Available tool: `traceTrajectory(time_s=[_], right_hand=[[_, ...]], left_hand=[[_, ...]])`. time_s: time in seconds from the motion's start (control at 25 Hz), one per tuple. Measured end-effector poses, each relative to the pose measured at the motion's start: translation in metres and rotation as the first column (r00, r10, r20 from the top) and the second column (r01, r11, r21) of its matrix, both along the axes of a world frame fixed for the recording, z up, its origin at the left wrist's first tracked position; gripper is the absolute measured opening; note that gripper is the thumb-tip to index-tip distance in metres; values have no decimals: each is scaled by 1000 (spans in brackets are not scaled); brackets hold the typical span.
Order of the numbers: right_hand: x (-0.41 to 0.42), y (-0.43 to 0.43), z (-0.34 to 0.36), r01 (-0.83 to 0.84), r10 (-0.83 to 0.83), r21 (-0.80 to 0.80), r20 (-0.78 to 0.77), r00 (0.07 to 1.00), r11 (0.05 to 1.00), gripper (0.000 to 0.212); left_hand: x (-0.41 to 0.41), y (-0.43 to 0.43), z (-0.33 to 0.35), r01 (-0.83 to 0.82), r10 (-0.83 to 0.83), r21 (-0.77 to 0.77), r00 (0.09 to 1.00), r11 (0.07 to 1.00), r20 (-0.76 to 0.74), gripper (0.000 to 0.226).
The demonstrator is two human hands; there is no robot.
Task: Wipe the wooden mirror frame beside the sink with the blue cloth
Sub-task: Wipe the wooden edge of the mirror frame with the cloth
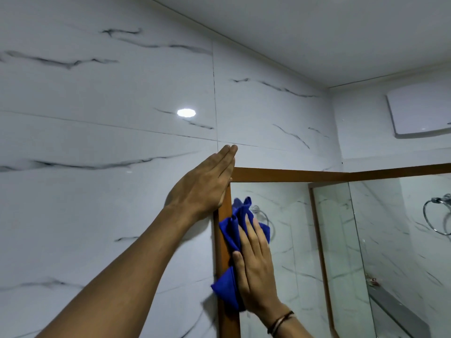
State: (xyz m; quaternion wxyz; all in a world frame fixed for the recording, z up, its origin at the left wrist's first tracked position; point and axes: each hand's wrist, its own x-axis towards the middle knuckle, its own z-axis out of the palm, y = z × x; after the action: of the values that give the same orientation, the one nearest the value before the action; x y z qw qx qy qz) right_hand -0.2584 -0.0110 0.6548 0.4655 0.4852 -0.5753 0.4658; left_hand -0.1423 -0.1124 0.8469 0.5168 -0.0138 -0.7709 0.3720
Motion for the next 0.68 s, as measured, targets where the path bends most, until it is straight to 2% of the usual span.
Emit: traceTrajectory(time_s=[0.12, 0.2, 0.32, 0.4, 0.48, 0.56, 0.68], right_hand=[[-8, -1, 67, 26, -26, -22, 26, 999, 999, 60], [-2, -3, 47, 5, -3, -39, 68, 998, 999, 60], [3, 2, -13, 11, -11, 38, -5, 1000, 999, 59], [-2, 2, 23, 7, -7, 31, -21, 1000, 999, 59], [-2, -3, 56, 17, -16, -26, 39, 999, 1000, 59], [3, -6, 29, -4, 8, -89, 46, 999, 996, 57], [14, 0, -60, 21, -21, 14, 28, 999, 1000, 58]], left_hand=[[0, 3, 0, 2, -3, -12, 1000, 1000, -9, 60], [2, 4, 0, 7, -7, 8, 1000, 1000, -7, 59], [3, 2, -2, -11, 11, 17, 1000, 1000, 23, 61], [0, 2, -2, -17, 17, -15, 1000, 1000, 5, 61], [-2, 2, -1, 11, -13, -57, 999, 998, -31, 61], [-2, 6, -4, 10, -10, -30, 1000, 1000, -23, 60], [3, 6, -3, -44, 44, -45, 999, 998, -8, 57]])
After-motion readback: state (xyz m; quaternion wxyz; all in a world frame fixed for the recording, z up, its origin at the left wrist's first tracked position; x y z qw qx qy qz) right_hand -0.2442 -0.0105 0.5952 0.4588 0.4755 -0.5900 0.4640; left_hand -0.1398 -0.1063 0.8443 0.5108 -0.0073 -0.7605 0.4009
